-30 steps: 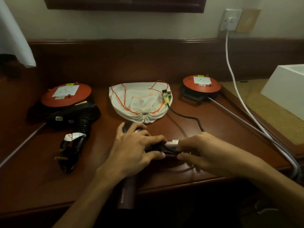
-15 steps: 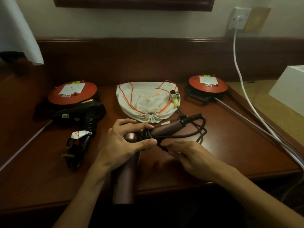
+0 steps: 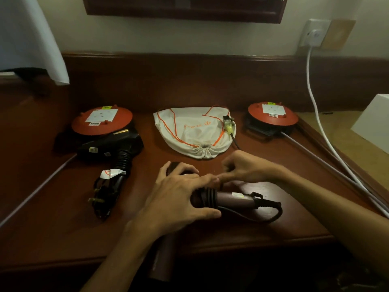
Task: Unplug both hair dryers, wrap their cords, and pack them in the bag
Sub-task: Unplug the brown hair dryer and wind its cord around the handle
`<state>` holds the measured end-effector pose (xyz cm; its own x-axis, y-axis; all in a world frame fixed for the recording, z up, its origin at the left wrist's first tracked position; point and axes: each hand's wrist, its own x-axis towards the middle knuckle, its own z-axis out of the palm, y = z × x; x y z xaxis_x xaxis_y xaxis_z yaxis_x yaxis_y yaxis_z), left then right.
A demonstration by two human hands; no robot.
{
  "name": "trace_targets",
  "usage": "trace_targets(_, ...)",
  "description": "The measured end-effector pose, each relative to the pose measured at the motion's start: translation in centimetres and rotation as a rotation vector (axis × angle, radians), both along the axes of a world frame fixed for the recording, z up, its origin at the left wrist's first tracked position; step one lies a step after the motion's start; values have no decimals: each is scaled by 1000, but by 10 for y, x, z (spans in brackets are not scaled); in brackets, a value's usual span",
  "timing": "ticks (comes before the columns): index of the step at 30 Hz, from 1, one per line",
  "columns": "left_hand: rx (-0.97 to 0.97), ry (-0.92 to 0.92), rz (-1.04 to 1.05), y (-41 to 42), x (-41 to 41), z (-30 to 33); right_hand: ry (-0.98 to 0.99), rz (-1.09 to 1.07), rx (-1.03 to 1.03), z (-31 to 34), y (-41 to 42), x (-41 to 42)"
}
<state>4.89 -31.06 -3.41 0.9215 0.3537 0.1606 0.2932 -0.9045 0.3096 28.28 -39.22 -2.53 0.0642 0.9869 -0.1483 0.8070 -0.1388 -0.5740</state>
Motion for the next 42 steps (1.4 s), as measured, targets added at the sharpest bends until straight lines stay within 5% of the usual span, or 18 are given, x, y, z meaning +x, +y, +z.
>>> trace_targets(10, 151, 234, 94, -5, 18, 4, -39, 162, -133, 45, -20, -35)
trace_targets(19, 120, 242, 128, -6, 21, 6, 68, 54, -16, 30, -46, -46)
trace_targets(26, 37, 483, 58, 3, 43, 19, 28, 30, 100, 17, -56, -51)
trace_targets(29, 27, 425, 50, 5, 46, 20, -230, 22, 200, 2, -62, -54)
trace_targets(33, 62, 329, 75, 6, 42, 13, -66, -44, 226, -22, -81, -67)
trace_targets(37, 61, 273, 86, 5, 39, 11, -306, -80, 154, -42, -104, -70)
trace_targets(42, 152, 290, 73, -1, 42, 5, -255, -103, 233, -55, -105, -73)
